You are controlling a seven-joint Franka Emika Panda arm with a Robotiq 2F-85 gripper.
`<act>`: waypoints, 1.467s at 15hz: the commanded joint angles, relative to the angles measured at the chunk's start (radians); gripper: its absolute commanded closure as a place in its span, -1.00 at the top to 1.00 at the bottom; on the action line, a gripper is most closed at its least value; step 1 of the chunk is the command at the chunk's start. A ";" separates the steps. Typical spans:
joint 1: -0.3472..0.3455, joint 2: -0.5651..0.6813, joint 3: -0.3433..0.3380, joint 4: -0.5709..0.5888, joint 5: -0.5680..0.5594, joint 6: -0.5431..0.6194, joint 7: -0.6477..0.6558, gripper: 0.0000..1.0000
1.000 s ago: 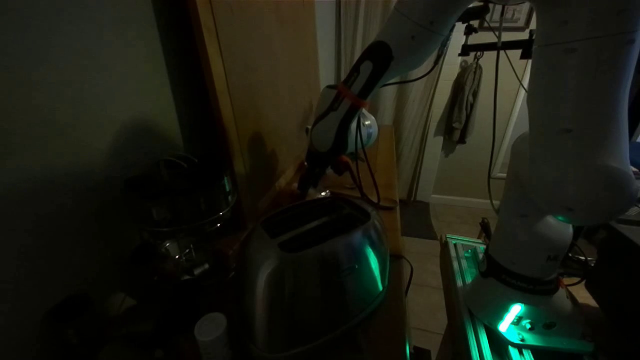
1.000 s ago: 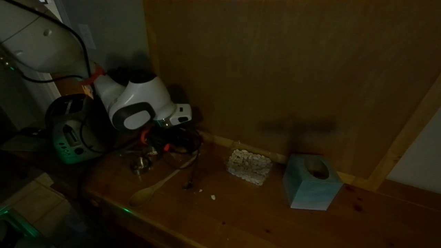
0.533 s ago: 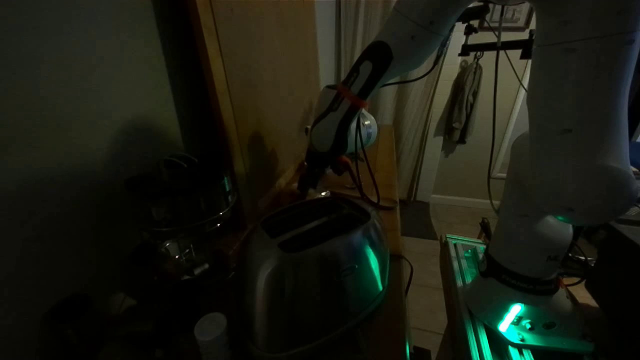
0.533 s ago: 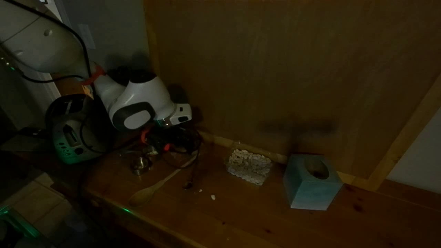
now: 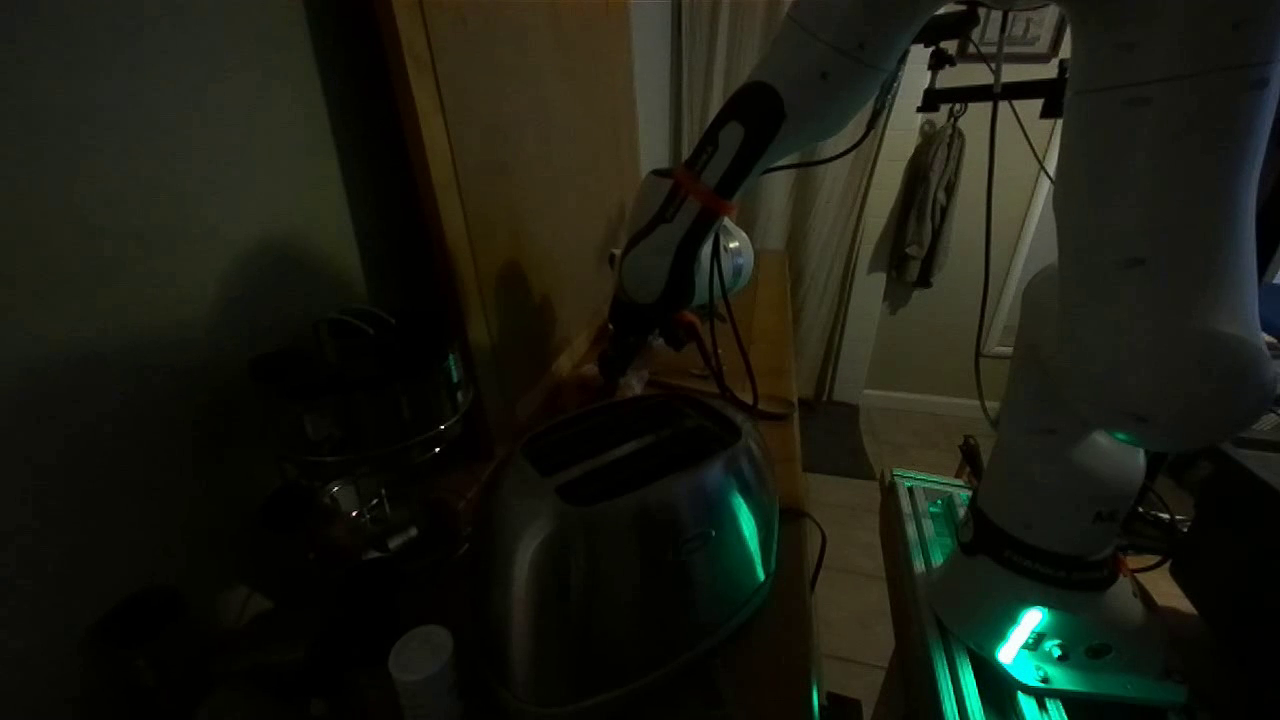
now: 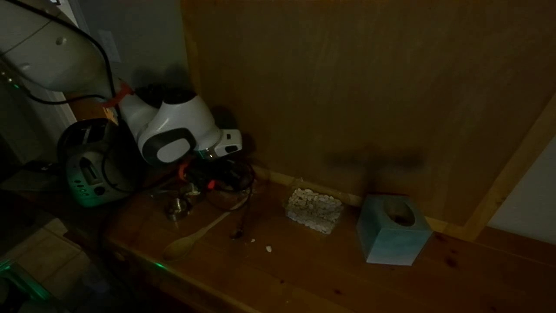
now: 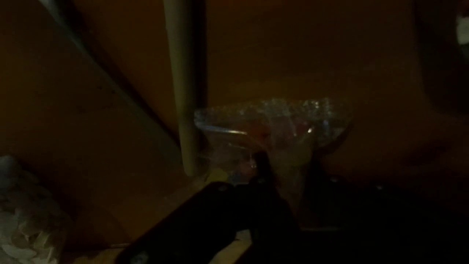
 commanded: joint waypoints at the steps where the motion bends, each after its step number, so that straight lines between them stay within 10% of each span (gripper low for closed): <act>1: 0.014 0.021 -0.016 0.011 -0.027 0.021 0.024 -0.84; 3: 0.016 0.022 -0.018 0.011 -0.031 0.023 0.025 -0.98; 4: 0.016 0.021 -0.017 0.012 -0.027 0.018 0.025 -0.31; 13: 0.015 0.022 -0.011 0.011 -0.014 0.021 0.016 0.67; 22: 0.015 0.012 -0.007 0.008 -0.009 0.048 0.011 -0.70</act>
